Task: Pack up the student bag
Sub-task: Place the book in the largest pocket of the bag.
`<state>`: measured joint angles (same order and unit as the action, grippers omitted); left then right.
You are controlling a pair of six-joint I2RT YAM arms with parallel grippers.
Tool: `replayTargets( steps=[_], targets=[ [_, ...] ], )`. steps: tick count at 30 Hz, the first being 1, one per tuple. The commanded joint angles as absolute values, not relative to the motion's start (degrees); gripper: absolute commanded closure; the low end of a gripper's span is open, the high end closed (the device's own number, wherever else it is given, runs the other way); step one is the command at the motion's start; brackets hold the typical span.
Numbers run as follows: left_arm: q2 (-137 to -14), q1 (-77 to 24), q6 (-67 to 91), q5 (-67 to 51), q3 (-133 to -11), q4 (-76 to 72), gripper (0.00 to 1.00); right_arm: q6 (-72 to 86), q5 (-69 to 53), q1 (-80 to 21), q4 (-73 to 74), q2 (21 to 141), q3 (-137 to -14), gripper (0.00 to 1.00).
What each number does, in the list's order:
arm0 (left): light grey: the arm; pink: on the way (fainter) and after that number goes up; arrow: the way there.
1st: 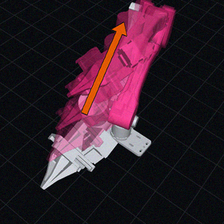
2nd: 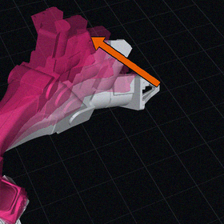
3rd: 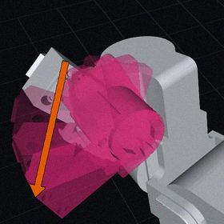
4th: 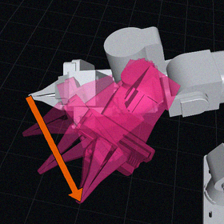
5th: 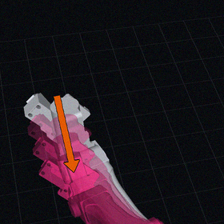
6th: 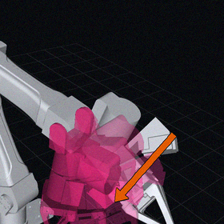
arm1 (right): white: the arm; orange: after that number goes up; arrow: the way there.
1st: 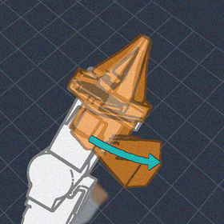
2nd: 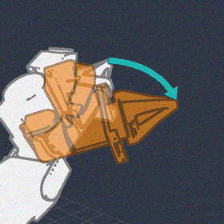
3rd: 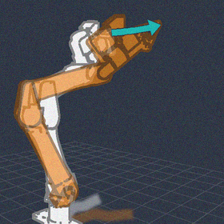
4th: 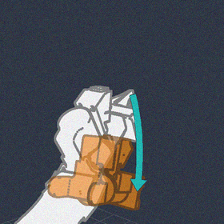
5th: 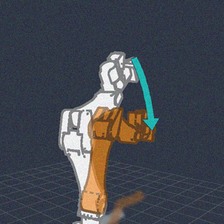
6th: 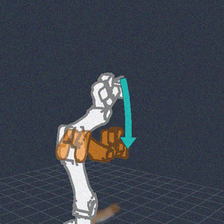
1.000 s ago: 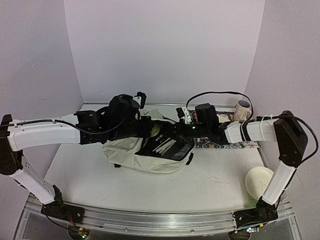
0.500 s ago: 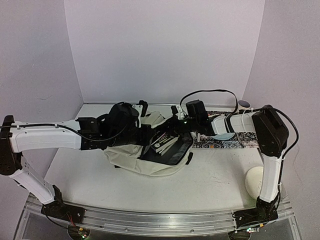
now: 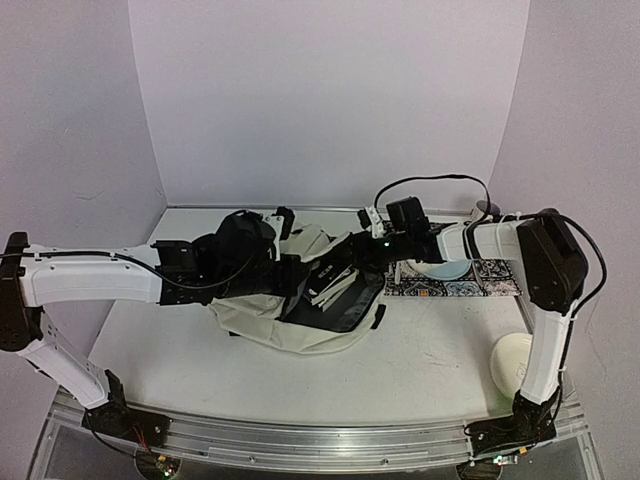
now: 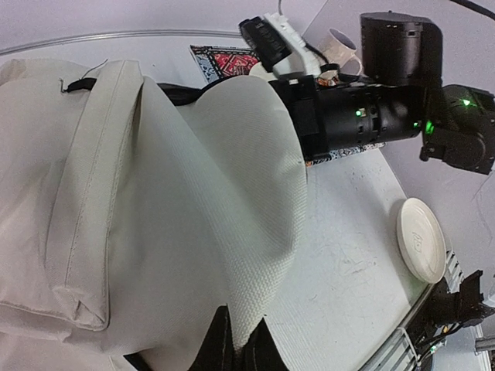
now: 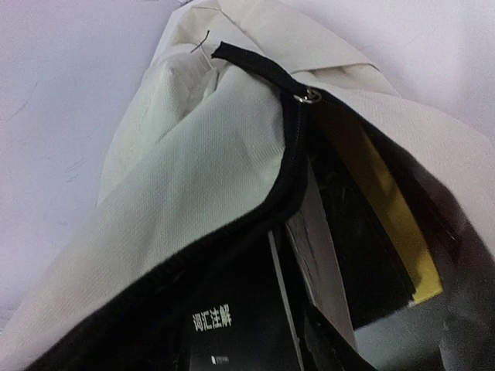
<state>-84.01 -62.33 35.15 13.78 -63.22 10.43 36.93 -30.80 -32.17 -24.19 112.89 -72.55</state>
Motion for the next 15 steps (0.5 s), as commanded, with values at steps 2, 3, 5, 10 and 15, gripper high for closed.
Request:
replayTargets(
  steps=[2,3,5,10,15],
  targets=[
    [-82.1,-62.8,36.4,12.1,-61.8,8.1,0.97,25.4,-27.8,-28.3,-15.8,103.6,-68.1,0.51],
    [-82.4,-62.8,36.4,11.7,-61.6,7.9,0.97,23.8,-26.9,-27.7,-14.8,102.5,-67.3,0.5],
    [-83.1,-62.8,36.4,10.7,-61.4,7.4,0.96,21.5,-25.0,-27.0,-12.8,100.8,-65.8,0.46],
    [-85.9,-62.8,36.3,7.8,-62.0,6.9,0.96,18.3,-22.2,-26.8,-9.8,102.3,-65.4,0.4],
    [-88.3,-63.1,35.9,5.3,-63.4,6.6,0.96,17.2,-19.1,-26.8,-9.2,105.5,-66.7,0.4]
  ],
)
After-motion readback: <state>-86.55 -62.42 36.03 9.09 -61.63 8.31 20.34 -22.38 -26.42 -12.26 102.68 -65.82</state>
